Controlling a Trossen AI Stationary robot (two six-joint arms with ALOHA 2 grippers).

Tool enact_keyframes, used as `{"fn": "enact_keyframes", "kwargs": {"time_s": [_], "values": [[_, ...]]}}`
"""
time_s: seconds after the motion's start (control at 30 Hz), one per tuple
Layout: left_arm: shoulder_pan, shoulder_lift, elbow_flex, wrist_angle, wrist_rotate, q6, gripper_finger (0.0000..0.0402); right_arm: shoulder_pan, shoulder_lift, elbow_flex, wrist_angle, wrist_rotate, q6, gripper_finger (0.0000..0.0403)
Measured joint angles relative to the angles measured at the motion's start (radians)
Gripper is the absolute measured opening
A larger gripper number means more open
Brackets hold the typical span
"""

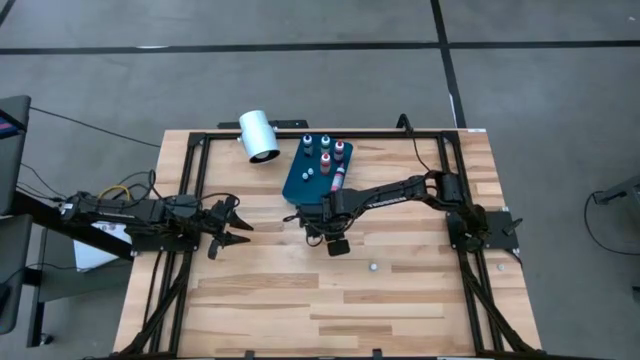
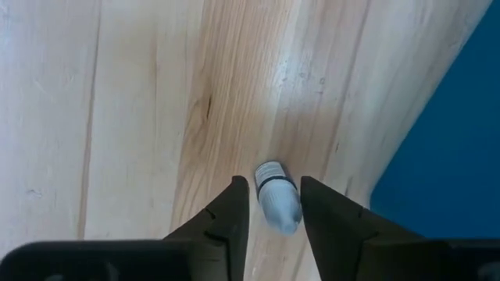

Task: Pick & Place food coloring
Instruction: Put the small violet food coloring bottle into the blue bin

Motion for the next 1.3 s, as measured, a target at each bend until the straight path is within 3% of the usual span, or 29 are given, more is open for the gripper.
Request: {"fn": "enact_keyframes", "kwargs": {"time_s": [0.47, 0.87, 1.03, 1.3], "values": [[0.000, 0.000, 0.000, 0.000, 0.000, 0.000, 0.0167, -0.013, 0.001, 0.000, -0.004, 0.000, -0.008, 0.0067], [0.000, 0.000, 0.000, 0.000, 0.000, 0.000, 0.0167, -0.013, 0.003, 0.009, -0.024, 0.003, -0.007, 0.0063], [0.000, 0.000, 0.000, 0.000, 0.000, 0.001, 0.0167, -0.004, 0.005, 0.090, -0.111, -0.006, -0.007, 0.0063], [0.000, 0.000, 0.000, -0.002, 0.000, 0.001, 0.0167, -0.004, 0.005, 0.318, -0.298, -0.115, -0.030, 0.0063]]}}
